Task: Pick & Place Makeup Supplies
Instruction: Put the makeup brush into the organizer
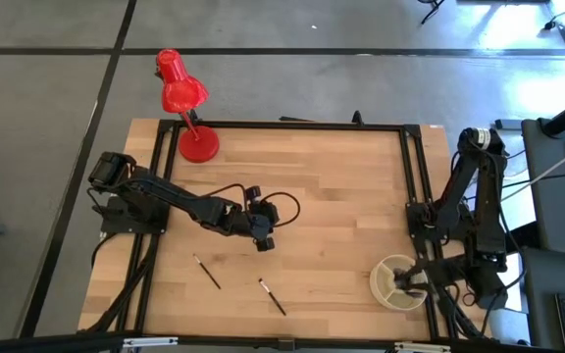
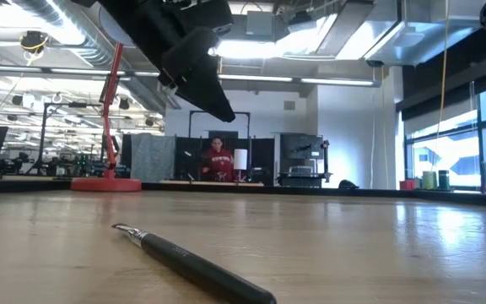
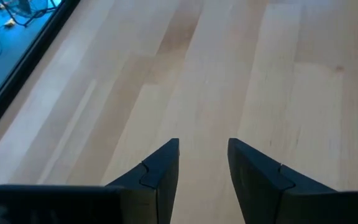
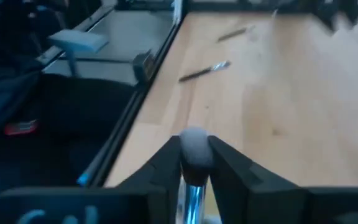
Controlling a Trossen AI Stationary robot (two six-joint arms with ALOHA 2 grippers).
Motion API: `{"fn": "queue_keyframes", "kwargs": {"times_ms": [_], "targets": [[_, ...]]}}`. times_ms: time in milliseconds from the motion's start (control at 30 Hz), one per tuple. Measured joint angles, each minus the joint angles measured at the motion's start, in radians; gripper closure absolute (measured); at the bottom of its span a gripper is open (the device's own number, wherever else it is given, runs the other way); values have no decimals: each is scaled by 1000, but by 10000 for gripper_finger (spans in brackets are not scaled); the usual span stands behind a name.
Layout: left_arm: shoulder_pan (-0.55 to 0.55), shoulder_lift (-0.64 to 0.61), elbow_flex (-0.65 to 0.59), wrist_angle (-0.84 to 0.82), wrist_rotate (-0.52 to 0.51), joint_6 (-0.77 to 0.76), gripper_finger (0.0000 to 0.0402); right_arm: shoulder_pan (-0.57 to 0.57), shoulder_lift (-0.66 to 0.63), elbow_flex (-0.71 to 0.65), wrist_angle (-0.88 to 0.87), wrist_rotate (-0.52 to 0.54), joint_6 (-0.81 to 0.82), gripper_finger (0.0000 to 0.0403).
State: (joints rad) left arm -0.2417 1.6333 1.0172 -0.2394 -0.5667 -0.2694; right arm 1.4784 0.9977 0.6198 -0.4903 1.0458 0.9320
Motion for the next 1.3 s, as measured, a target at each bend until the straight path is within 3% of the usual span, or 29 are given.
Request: {"fn": "queue_keyframes", "kwargs": {"times_ms": [233, 400, 633, 733, 867, 933, 1067, 1167, 1300], "targets": [[-4, 0, 0, -4, 45, 31, 268, 0, -19, 1, 14, -52, 41, 297], [-29, 0, 0, -5, 133, 110, 268, -2, -38, 3, -45, -196, 197, 296], [-60, 0, 0, -5, 141, 182, 268, -44, -49, 3, -104, -349, 365, 295], [-65, 0, 0, -5, 146, 207, 268, -51, -75, 40, -122, -306, 321, 295], [-66, -5, 0, -15, 211, 287, 268, -51, -116, 136, -148, -166, 169, 295], [-66, -5, 0, -33, 296, 309, 268, -51, -135, 184, -147, -50, 80, 295], [-67, 7, -1, -45, 561, 312, 268, -65, -152, 228, -151, 187, -24, 295], [-93, 24, -1, -52, 659, 305, 268, -93, -155, 228, -152, 215, -46, 295], [-155, 61, -1, -49, 671, 355, 268, -141, -142, 225, -173, 184, -4, 295]]}}
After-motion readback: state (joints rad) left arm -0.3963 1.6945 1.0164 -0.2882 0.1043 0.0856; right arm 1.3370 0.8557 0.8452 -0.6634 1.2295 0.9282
